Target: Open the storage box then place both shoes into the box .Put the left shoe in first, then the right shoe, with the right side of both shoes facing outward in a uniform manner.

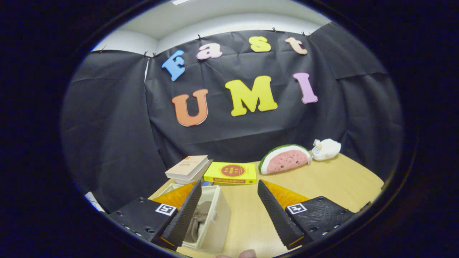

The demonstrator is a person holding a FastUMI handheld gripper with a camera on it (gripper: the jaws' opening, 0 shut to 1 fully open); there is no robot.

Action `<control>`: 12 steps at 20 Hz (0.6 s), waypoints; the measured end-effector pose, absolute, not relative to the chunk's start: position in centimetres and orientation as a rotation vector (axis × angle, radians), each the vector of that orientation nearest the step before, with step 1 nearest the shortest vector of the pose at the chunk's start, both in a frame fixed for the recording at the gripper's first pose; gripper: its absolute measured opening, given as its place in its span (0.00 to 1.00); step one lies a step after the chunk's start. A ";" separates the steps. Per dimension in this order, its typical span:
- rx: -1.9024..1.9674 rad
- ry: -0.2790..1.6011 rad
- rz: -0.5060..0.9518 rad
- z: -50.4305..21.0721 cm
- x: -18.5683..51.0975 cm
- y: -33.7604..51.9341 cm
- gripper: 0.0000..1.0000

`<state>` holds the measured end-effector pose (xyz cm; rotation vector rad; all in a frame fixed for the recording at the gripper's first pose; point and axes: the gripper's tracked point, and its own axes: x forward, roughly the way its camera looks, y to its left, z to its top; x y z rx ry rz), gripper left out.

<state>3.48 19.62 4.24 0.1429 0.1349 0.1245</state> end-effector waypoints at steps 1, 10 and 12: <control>0.135 0.113 0.127 4.7 3.1 18.6 0.96; 0.021 0.058 0.180 4.0 -0.9 15.6 0.96; 0.037 0.073 0.197 3.4 -1.4 15.9 0.96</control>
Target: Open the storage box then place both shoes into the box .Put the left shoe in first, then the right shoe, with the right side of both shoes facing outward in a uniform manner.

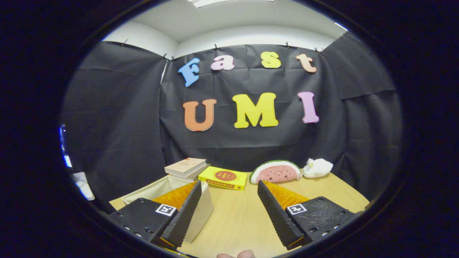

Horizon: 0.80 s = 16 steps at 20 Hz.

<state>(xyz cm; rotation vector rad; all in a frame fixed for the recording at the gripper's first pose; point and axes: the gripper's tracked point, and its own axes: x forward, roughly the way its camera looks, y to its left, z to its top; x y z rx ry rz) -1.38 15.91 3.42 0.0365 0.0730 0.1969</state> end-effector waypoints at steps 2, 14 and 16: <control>0.023 0.045 0.180 3.7 -1.6 15.6 0.96; -0.012 0.012 0.167 3.4 -1.6 17.2 0.96; -0.011 -0.002 0.149 3.9 -1.5 16.8 0.96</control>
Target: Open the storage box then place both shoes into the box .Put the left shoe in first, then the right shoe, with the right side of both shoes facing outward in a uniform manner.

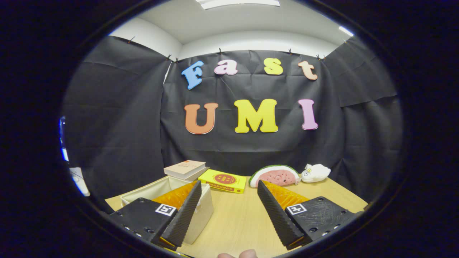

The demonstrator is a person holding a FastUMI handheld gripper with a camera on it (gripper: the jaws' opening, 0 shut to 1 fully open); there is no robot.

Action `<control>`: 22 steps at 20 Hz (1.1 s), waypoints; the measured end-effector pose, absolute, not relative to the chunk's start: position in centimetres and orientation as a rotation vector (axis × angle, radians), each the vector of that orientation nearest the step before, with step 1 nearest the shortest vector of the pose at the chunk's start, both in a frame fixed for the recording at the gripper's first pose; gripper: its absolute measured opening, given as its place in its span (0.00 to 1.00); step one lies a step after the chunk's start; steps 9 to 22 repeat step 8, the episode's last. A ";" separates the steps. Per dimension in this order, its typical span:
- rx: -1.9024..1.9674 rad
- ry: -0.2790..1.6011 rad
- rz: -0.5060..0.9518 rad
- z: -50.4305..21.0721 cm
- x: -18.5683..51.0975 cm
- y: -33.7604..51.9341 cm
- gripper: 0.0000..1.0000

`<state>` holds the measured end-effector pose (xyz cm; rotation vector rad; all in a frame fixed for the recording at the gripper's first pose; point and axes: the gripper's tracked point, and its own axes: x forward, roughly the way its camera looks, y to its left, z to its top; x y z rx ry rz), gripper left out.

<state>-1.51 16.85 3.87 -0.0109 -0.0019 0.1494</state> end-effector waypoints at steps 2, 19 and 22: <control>-0.012 -0.019 0.143 4.1 -1.6 16.9 0.96; 0.028 0.014 0.161 3.5 -1.4 17.5 0.96; 0.028 0.014 0.161 3.5 -1.4 17.5 0.96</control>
